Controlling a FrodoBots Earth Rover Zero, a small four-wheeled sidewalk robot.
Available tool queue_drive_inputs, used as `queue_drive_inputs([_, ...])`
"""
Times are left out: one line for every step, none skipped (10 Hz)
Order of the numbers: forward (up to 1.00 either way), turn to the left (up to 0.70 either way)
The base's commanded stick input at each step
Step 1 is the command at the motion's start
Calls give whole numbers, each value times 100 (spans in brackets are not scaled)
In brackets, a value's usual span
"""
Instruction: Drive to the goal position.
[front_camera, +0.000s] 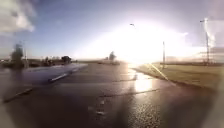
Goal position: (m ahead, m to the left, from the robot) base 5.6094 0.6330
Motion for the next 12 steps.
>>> queue_drive_inputs([70,-14])
queue_drive_inputs([70,-14])
queue_drive_inputs([70,-14])
queue_drive_inputs([70,-14])
queue_drive_inputs([70,-8])
queue_drive_inputs([70,0])
queue_drive_inputs([70,0])
queue_drive_inputs([70,0])
queue_drive_inputs([70,0])
queue_drive_inputs([70,0])
queue_drive_inputs([70,0])
queue_drive_inputs([70,0])
